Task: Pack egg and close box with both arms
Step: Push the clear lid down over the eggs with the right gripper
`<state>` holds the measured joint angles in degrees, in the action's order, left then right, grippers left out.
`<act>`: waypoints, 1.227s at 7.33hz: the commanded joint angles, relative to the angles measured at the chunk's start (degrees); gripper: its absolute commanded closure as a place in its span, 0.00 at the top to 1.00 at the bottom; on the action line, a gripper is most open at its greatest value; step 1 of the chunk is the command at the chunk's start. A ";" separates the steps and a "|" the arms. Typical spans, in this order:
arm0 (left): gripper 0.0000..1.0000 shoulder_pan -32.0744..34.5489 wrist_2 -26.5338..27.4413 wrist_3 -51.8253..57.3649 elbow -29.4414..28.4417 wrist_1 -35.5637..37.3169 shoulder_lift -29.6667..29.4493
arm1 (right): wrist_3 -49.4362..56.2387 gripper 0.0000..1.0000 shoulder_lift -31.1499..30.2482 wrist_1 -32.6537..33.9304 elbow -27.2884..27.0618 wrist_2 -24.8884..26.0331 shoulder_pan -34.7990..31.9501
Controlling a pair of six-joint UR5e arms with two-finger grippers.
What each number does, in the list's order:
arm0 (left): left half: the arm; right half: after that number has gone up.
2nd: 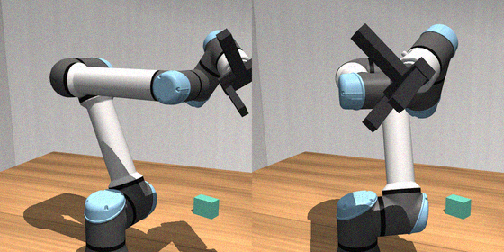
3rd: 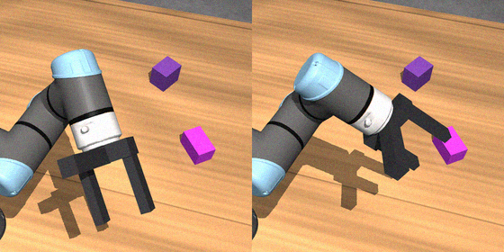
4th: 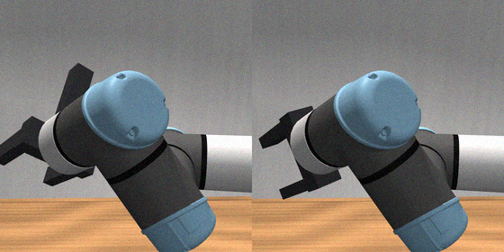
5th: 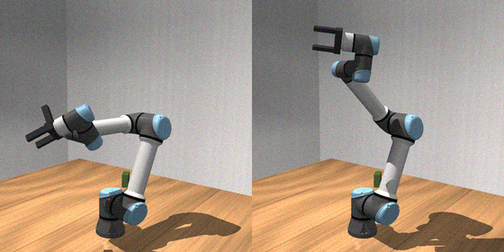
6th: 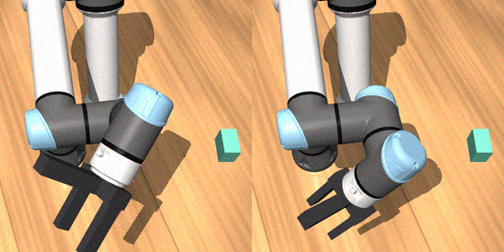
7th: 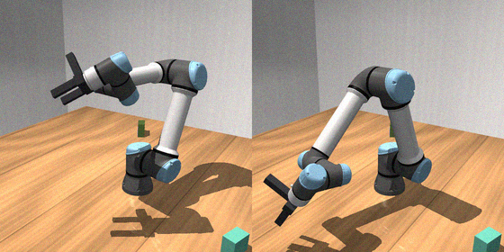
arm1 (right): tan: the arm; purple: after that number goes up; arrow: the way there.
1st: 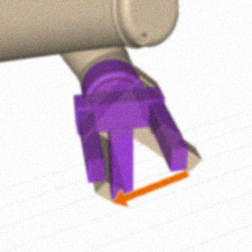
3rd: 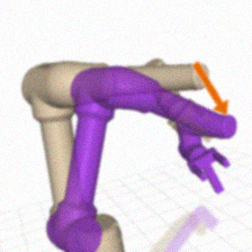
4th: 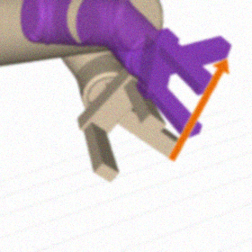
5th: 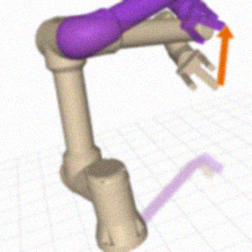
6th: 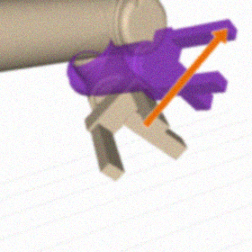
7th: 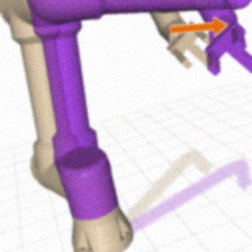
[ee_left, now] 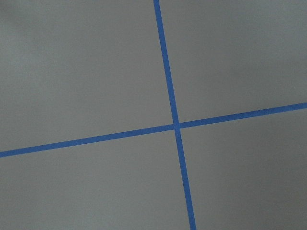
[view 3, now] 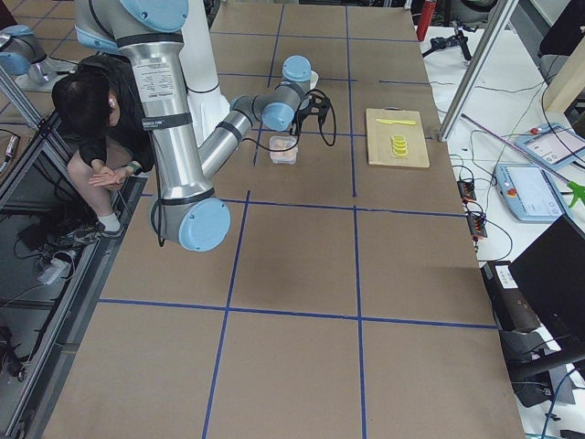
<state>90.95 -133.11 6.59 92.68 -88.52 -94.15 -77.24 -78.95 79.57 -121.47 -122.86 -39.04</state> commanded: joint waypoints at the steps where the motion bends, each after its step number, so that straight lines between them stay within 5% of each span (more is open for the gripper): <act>1: 1.00 -0.07 -0.22 0.00 -0.21 0.02 -0.68 | 2.45 0.19 -5.41 -0.21 -1.23 2.60 3.59; 2: 1.00 -0.07 -0.22 0.00 -0.30 0.02 -0.77 | 1.58 0.19 -5.25 -0.90 -1.05 8.02 8.15; 5: 1.00 -0.07 -1.36 -0.09 -0.39 0.10 -0.68 | -3.51 0.19 -1.42 -9.23 2.44 13.50 13.81; 9: 1.00 -0.07 -1.36 0.00 -0.39 0.11 -0.60 | -4.59 0.19 1.78 -8.83 2.73 12.74 13.03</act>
<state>90.88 -134.47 6.52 92.26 -88.35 -94.81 -81.84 -77.06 70.41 -118.69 -109.55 -25.57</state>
